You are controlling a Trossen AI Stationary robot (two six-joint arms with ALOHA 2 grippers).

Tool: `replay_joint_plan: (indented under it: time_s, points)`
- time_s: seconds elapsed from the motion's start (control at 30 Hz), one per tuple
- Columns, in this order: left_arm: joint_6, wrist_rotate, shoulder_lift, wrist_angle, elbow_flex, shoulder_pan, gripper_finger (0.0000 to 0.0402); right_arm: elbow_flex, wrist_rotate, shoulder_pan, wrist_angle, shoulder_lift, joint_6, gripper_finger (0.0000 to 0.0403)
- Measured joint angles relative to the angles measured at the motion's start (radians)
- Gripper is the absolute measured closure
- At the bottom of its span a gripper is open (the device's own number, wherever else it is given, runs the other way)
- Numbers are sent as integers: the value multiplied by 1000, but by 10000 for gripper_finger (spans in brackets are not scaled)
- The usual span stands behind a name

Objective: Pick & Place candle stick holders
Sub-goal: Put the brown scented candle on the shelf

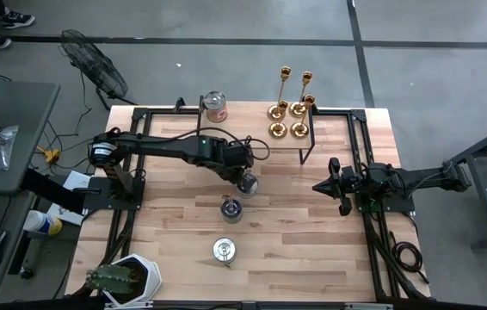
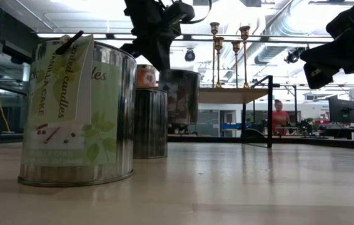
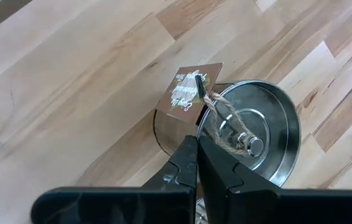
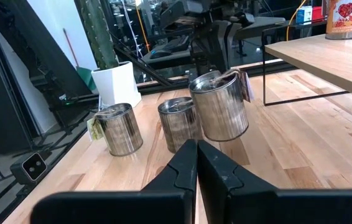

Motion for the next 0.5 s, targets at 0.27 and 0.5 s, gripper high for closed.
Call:
replay_joint_plan:
  time_s: [0.27,0.5]
  points:
    - [0,-21,3,-9,0,0,401,0,0,0,0,0,0,399]
    - [8,-8,48,2,0,0,401,0,0,0,1,0,0,399]
